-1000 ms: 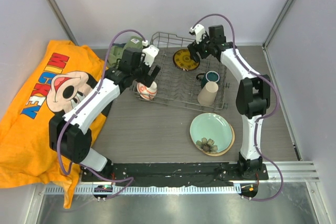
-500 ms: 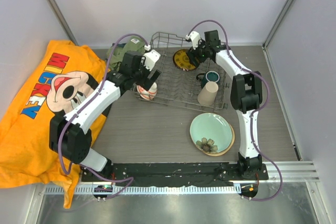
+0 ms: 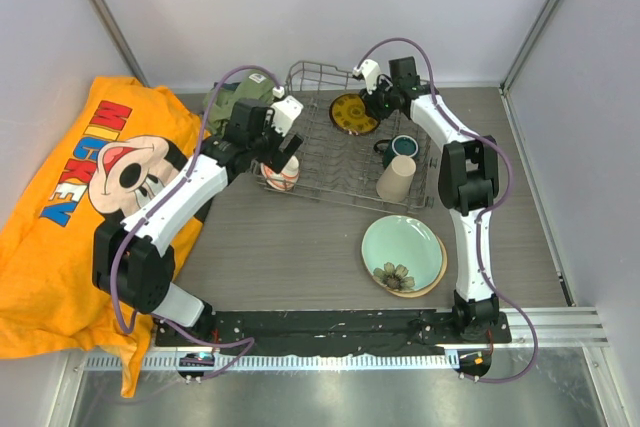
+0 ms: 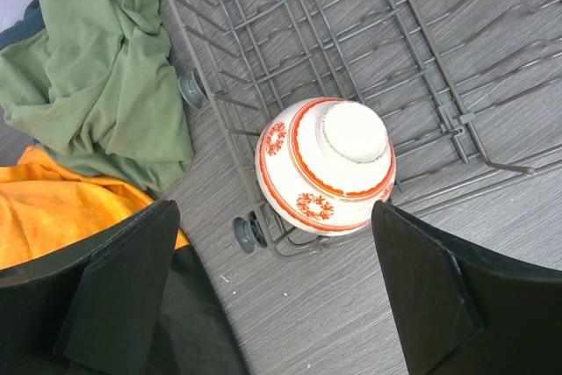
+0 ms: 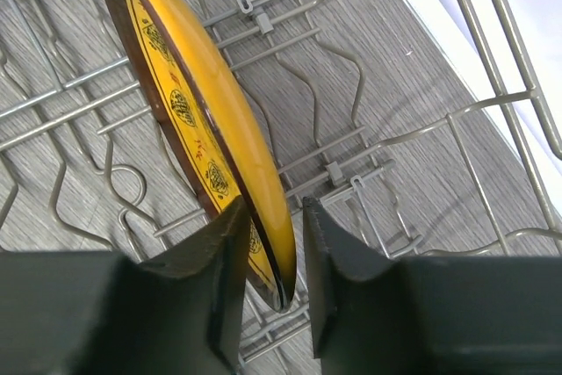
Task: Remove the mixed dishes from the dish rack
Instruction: Pick up the plate from the dish rack.
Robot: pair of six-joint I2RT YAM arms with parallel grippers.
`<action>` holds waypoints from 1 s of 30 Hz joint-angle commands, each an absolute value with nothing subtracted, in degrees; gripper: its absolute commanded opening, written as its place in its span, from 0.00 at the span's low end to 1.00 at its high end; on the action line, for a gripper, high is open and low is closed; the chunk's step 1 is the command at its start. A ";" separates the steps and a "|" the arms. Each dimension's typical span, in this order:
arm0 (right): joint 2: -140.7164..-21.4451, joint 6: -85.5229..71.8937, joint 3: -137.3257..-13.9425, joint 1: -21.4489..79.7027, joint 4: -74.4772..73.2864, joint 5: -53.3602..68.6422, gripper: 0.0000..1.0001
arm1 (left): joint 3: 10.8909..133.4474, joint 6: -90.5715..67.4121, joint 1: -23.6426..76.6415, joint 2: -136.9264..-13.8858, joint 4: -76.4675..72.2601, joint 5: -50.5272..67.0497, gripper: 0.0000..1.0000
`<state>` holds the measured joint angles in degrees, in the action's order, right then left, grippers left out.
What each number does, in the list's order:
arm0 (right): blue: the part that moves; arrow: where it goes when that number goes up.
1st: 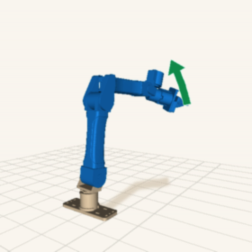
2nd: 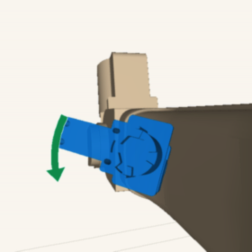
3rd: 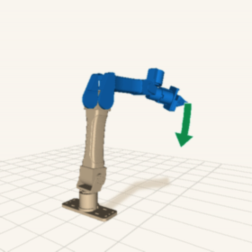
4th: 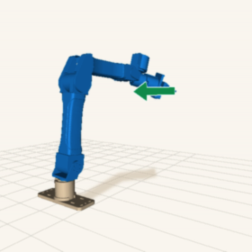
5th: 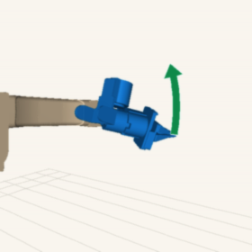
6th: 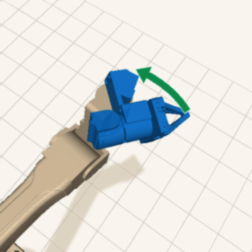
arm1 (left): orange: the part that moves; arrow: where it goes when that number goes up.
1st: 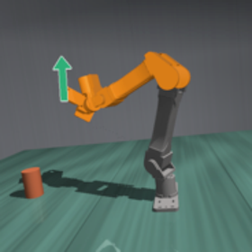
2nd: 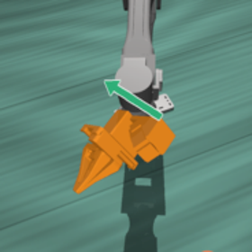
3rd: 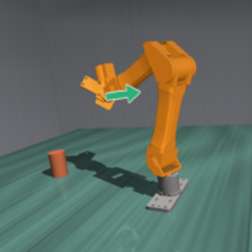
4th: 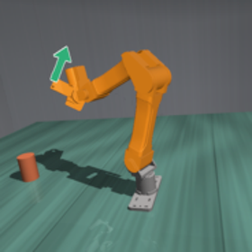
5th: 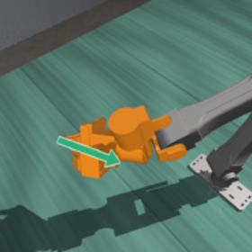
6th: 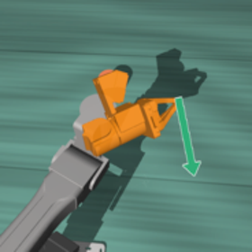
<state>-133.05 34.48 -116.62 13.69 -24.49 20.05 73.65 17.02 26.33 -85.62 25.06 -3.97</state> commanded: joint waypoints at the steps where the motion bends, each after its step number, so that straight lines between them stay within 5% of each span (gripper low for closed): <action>1: -130.78 34.98 -118.57 13.71 -23.73 20.13 0.30 | 73.13 17.49 25.93 -83.76 21.80 -3.43 0.96; 11: -128.06 35.51 -118.56 13.71 -24.00 19.51 0.10 | 73.30 17.31 26.01 -84.02 21.45 -2.73 0.96; 30: -120.85 35.86 -119.18 13.71 -25.93 19.42 0.05 | 73.21 16.26 26.02 -83.67 21.01 -1.67 0.96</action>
<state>-127.39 35.75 -116.68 13.76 -27.49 19.29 73.06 16.71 26.22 -85.62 23.77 -2.70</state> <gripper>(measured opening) 0.171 0.963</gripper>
